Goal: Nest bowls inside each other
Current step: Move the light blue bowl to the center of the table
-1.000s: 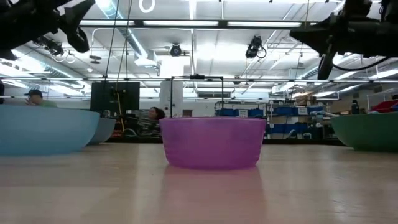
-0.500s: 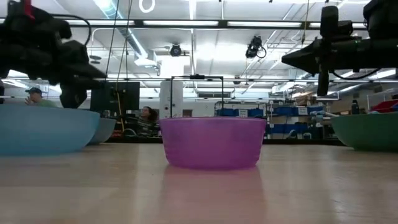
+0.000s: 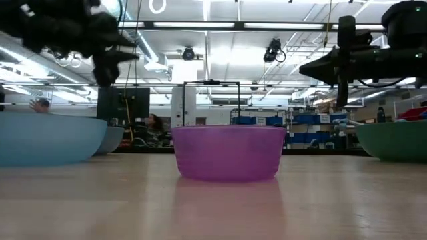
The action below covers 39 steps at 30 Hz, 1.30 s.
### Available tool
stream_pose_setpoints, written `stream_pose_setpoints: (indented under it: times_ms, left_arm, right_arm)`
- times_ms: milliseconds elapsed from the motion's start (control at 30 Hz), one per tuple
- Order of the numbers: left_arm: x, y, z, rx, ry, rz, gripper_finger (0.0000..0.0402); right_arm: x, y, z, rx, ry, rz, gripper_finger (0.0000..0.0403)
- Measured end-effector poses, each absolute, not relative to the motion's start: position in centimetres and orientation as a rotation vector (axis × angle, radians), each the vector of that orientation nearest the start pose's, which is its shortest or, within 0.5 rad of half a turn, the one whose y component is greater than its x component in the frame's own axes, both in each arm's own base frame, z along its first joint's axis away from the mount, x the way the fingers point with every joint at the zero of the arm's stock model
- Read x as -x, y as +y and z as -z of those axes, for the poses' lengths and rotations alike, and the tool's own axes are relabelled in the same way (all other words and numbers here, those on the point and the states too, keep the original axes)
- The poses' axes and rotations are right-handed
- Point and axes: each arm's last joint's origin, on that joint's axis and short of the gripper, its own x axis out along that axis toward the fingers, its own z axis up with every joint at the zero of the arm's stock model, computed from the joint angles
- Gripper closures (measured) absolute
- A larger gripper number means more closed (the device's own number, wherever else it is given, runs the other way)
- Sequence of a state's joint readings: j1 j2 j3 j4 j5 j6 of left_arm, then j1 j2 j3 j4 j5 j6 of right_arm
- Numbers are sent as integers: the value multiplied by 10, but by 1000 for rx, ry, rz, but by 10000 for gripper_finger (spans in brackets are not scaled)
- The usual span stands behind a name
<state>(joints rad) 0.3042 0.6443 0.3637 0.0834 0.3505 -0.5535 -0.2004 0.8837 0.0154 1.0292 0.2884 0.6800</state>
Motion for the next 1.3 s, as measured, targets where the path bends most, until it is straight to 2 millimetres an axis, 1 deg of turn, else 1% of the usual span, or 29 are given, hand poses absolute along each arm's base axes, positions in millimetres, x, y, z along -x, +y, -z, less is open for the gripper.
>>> stream_pose_setpoints:
  times_ms: [67,133,167,233,333,467,533,600,667,767,833,933,1100,1300]
  left_arm:
    - [-159,39,-249,584,181,23,289]
    - [-167,40,-263,546,230,65,289]
    - [-169,40,-265,547,300,69,289]
    - [-174,40,-269,542,493,28,289]
    - [-177,38,-276,446,806,-125,289]
    - [-187,31,-294,270,1046,-213,289]
    - [-193,29,-297,202,1141,-236,287]
    - [-198,26,-292,150,1253,-243,284]
    - [-204,25,-282,99,1343,-235,278]
    - [-212,23,-262,3,1471,-220,262]
    - [-217,21,-250,-43,1525,-203,248]
    - [-224,21,-238,-75,1582,-186,223]
    - [-232,21,-226,-97,1629,-165,188]
    - [-242,22,-210,-119,1691,-138,184]
  right_arm:
    - [-146,-39,-175,-669,-318,400,382]
    - [-146,-40,-175,-667,-315,392,382]
    - [-146,-40,-175,-667,-313,388,382]
    - [-146,-40,-175,-666,-312,384,382]
    - [-146,-40,-175,-665,-311,382,382]
    - [-146,-40,-175,-650,-308,385,382]
    - [-146,-40,-175,-648,-308,385,382]
    - [-146,-40,-175,-647,-308,386,382]
    - [-146,-40,-175,-646,-308,386,382]
    - [-146,-40,-175,-640,-307,387,382]
    - [-146,-40,-175,-642,-308,386,382]
    - [-146,-40,-176,-646,-312,377,382]
    - [-146,-40,-176,-645,-311,367,382]
    - [-146,-40,-176,-645,-317,365,382]
